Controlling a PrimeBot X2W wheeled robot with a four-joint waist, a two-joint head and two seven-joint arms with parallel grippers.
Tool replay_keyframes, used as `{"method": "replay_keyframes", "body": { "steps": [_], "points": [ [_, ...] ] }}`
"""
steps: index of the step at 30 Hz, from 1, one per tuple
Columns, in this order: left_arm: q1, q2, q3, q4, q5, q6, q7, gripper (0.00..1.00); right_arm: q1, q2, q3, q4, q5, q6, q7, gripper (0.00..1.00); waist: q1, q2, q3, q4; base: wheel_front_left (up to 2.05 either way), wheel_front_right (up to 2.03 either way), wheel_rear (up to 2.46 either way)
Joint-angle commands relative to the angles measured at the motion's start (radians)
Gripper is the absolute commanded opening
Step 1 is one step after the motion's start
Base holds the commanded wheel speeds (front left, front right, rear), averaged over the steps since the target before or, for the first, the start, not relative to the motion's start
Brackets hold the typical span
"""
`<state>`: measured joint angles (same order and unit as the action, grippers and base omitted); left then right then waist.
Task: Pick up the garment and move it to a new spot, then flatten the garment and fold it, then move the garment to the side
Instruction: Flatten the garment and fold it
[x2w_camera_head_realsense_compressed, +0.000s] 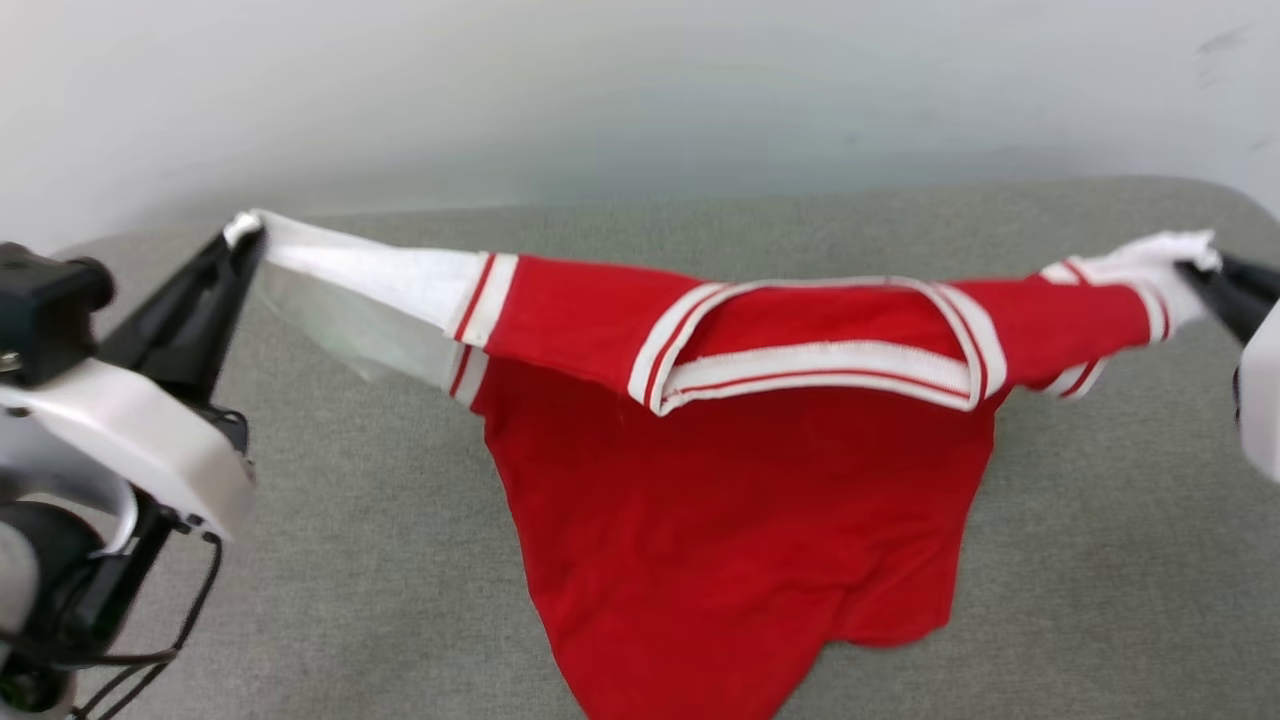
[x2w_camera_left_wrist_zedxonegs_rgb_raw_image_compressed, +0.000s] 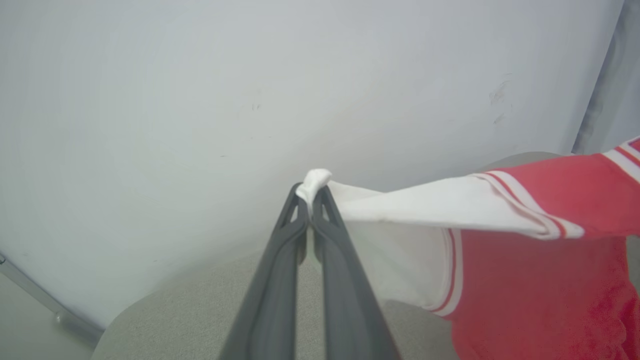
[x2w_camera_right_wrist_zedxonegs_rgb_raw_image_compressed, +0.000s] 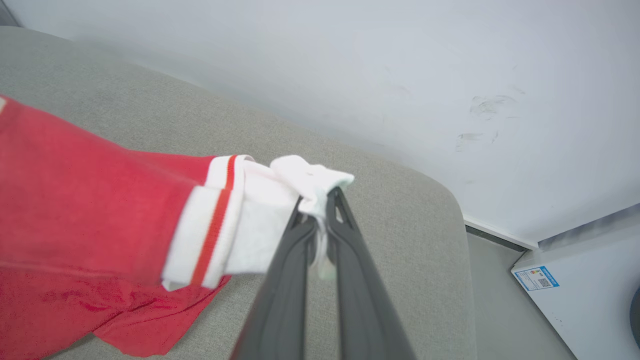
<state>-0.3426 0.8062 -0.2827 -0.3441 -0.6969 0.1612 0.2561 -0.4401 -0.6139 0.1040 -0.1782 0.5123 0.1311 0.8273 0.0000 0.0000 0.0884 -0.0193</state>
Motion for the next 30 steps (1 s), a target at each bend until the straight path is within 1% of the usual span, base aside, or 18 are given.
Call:
{"method": "replay_keyframes", "body": {
  "steps": [1,8,13,17,23,26,30],
  "points": [
    [0.016,0.012,0.018,-0.021,0.008,0.011,-0.009,0.0,-0.032,-0.003,-0.013,-0.019,0.007,-0.001,-0.004,0.0,0.0,0.0,-0.021,-0.008,0.0,0.0,0.0],
    [-0.002,0.058,0.104,-0.099,0.02,0.043,-0.042,0.0,-0.13,0.015,-0.049,-0.08,0.022,-0.001,-0.036,0.0,0.0,0.0,-0.043,-0.009,0.0,0.0,0.0],
    [-0.026,0.067,0.157,-0.136,0.027,0.062,-0.076,0.0,-0.185,0.026,-0.054,-0.109,0.026,-0.001,-0.046,0.0,0.0,0.0,-0.039,-0.01,0.0,0.0,0.0],
    [-0.069,0.071,0.182,-0.15,0.042,0.066,-0.101,0.0,-0.24,0.035,-0.058,-0.123,0.018,-0.001,-0.054,0.0,0.0,0.0,-0.01,-0.007,0.0,0.0,0.0],
    [-0.198,0.07,0.175,-0.129,0.051,0.043,-0.109,0.0,-0.368,0.038,-0.036,-0.11,-0.006,-0.001,-0.085,0.0,0.0,0.0,0.074,-0.007,0.0,0.0,0.0],
    [-0.295,0.08,0.175,-0.079,0.041,0.008,-0.113,0.0,-0.458,0.058,-0.029,-0.069,-0.018,-0.001,-0.138,0.0,0.0,0.0,0.127,-0.009,0.0,0.0,0.0],
    [-0.476,0.065,0.144,0.02,0.054,-0.044,-0.129,0.0,-0.597,0.068,0.006,0.005,-0.044,-0.001,-0.205,0.0,0.0,0.0,0.219,-0.008,0.0,0.0,0.0]
  ]
}}
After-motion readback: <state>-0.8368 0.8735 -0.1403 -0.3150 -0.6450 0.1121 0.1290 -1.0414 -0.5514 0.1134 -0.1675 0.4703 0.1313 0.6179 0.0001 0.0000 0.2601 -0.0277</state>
